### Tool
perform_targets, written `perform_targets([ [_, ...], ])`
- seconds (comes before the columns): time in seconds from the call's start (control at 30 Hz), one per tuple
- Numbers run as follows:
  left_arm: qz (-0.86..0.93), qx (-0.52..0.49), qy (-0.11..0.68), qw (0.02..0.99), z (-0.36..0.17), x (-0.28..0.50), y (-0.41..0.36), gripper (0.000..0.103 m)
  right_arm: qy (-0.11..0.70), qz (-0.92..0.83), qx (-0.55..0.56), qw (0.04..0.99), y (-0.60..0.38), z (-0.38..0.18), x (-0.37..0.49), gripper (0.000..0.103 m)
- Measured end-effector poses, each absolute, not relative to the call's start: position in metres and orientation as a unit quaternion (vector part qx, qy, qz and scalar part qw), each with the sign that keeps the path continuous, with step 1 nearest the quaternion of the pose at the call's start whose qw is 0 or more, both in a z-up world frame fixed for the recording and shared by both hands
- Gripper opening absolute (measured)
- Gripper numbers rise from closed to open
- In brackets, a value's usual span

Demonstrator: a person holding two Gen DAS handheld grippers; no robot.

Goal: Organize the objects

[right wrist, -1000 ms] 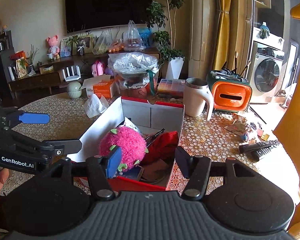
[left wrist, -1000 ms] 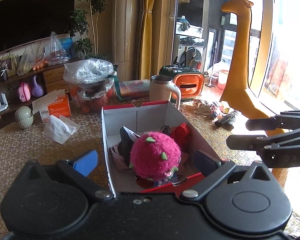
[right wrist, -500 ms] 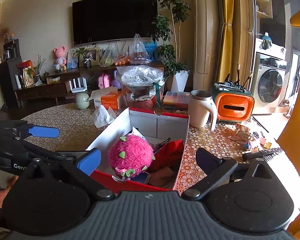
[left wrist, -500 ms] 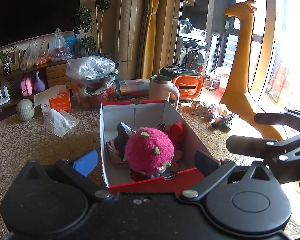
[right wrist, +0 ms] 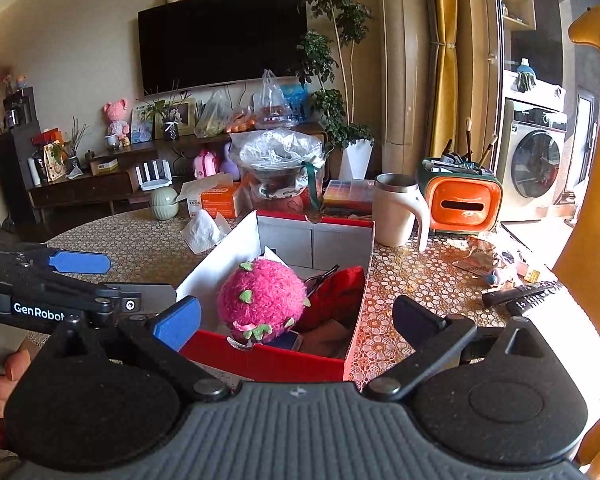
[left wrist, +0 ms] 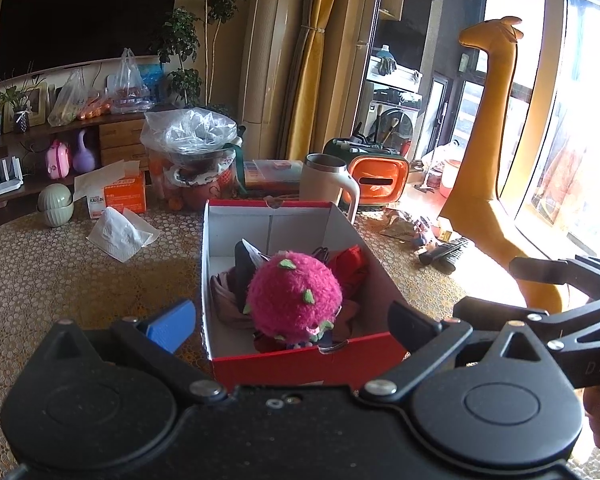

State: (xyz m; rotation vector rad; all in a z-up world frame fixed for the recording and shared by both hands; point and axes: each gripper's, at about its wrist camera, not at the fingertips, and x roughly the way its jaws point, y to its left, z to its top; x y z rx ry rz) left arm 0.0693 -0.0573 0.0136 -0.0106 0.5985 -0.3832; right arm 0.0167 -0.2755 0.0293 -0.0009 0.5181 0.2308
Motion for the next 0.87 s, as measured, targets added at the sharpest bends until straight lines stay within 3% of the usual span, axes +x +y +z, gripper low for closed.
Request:
perform_targets([
  [0.87, -0.196, -0.005, 0.293, 0.936, 0.0084, 0.0680, -0.0591, 0.102, 0.277, 0.101, -0.001, 0.955, -0.2738, 0.0234, 0.0196, 0.103],
])
